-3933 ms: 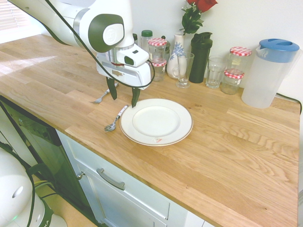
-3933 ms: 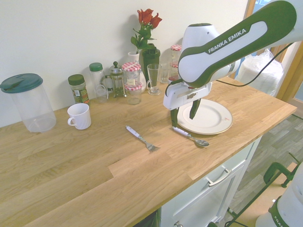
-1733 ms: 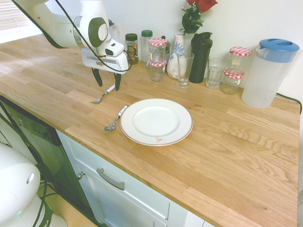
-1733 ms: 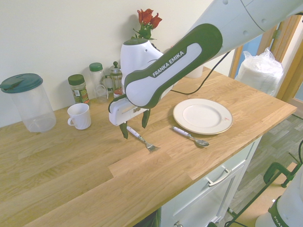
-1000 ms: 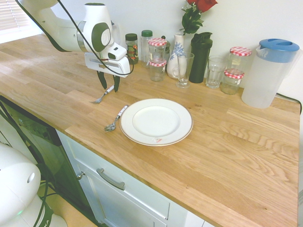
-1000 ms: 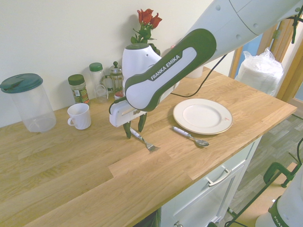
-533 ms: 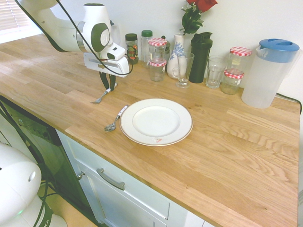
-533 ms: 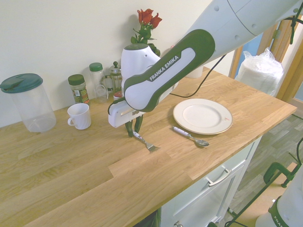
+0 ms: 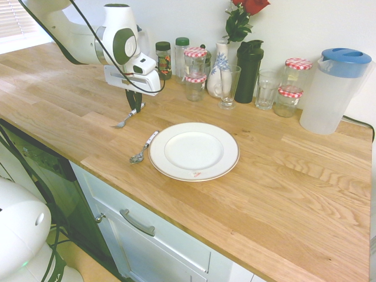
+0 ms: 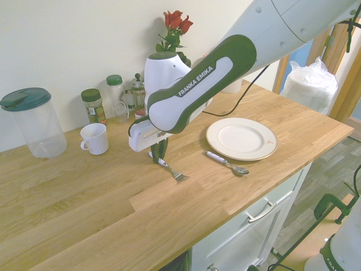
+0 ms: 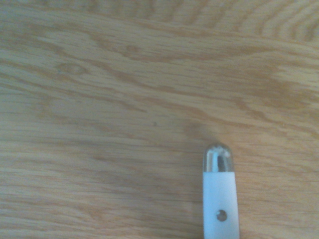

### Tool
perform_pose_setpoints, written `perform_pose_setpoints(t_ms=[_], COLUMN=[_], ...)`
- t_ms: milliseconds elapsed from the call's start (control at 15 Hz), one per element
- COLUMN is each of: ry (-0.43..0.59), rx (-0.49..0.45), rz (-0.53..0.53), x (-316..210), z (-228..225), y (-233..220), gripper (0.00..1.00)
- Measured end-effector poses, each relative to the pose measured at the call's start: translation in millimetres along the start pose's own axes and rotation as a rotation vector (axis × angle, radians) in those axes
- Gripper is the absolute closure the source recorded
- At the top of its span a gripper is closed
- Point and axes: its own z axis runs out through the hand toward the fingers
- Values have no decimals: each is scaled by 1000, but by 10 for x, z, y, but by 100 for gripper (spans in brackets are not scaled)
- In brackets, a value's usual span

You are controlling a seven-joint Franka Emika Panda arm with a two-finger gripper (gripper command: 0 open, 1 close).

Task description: Put the fork into the plate

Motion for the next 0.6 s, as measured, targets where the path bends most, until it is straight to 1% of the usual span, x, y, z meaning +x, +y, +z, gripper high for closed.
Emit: perform_pose_setpoints(t_ms=[400, 600], ry=[-10, 7], rx=[47, 87], rz=[32, 48], x=[171, 253], z=[-36, -297], y=[157, 310], gripper=[100, 100])
